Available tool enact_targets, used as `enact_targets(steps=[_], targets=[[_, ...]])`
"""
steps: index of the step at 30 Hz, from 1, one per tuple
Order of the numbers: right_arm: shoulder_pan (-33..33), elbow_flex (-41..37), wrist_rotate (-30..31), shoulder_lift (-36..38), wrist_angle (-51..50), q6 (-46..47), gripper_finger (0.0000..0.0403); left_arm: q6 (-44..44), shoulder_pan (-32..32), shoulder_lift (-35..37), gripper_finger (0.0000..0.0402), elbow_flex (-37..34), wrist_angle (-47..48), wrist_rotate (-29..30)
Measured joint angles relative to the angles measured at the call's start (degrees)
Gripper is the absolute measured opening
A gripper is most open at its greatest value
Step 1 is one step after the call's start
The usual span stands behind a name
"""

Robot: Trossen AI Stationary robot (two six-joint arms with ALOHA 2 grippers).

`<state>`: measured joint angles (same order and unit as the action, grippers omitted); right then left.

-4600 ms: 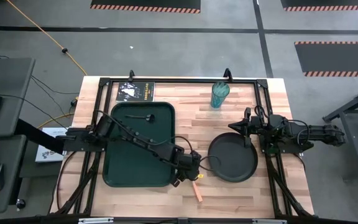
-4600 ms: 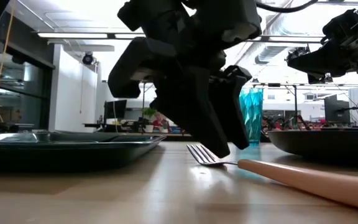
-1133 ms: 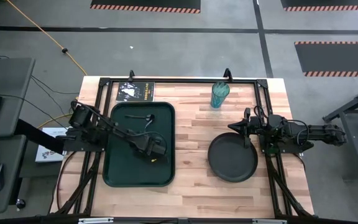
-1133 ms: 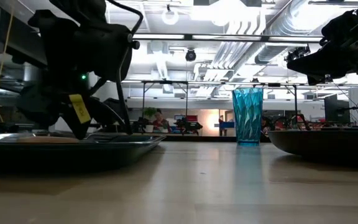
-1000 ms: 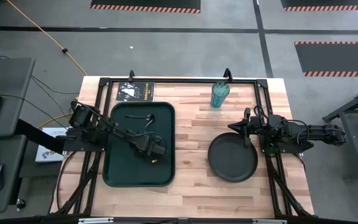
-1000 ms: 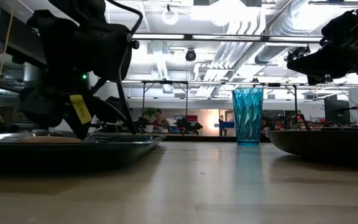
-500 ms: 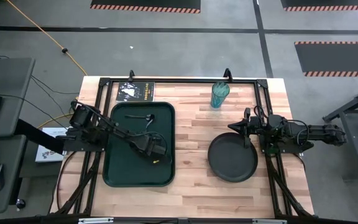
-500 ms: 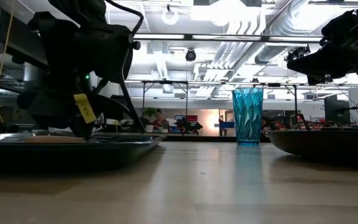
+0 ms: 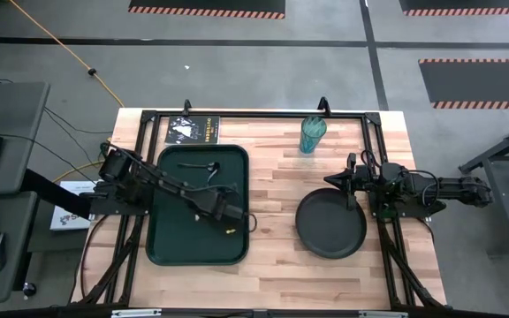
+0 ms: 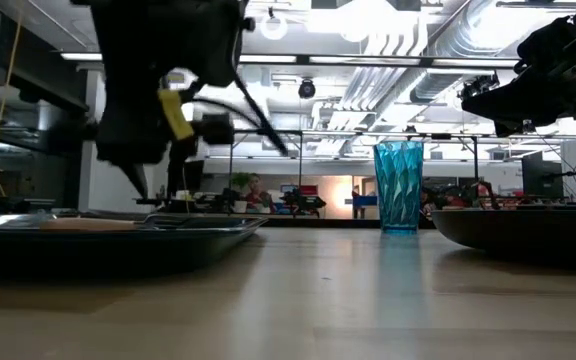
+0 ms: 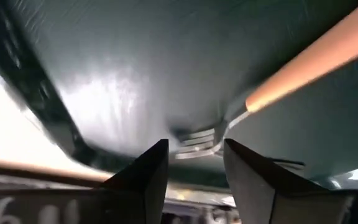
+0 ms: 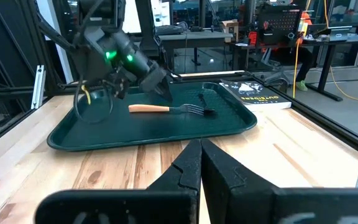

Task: Pick and place plate/cup/fork/spoon on tray
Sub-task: Put the fork on the tray to the right side of the spoon

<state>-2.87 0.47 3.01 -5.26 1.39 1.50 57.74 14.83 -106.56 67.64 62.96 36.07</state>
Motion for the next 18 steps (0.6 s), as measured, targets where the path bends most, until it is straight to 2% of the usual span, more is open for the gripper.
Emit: enact_targets(steps=[2, 4, 9, 13, 18], targets=[[0.0, 0.0, 0.0, 0.0, 0.0, 0.0, 0.0000, -6.1, -0.4, 0.2, 0.0150, 2.3, 3.2, -0.2], [0.0, 0.0, 0.0, 0.0, 0.0, 0.0, 0.0000, -14.5, -1.3, 1.3, 0.0151, 4.2, 6.1, -3.7], [0.0, 0.0, 0.0, 0.0, 0.0, 0.0, 0.0000, -33.0, -5.7, 8.3, 0.0151, 4.6, 5.5, -21.4], [0.0, 0.0, 0.0, 0.0, 0.0, 0.0, 0.0000, -47.0, -9.0, 16.2, 0.0148, 1.0, -1.0, -28.7], [0.0, 0.0, 0.0, 0.0, 0.0, 0.0, 0.0000, -62.5, -11.6, 27.5, 0.0147, -9.1, -16.7, -29.8]])
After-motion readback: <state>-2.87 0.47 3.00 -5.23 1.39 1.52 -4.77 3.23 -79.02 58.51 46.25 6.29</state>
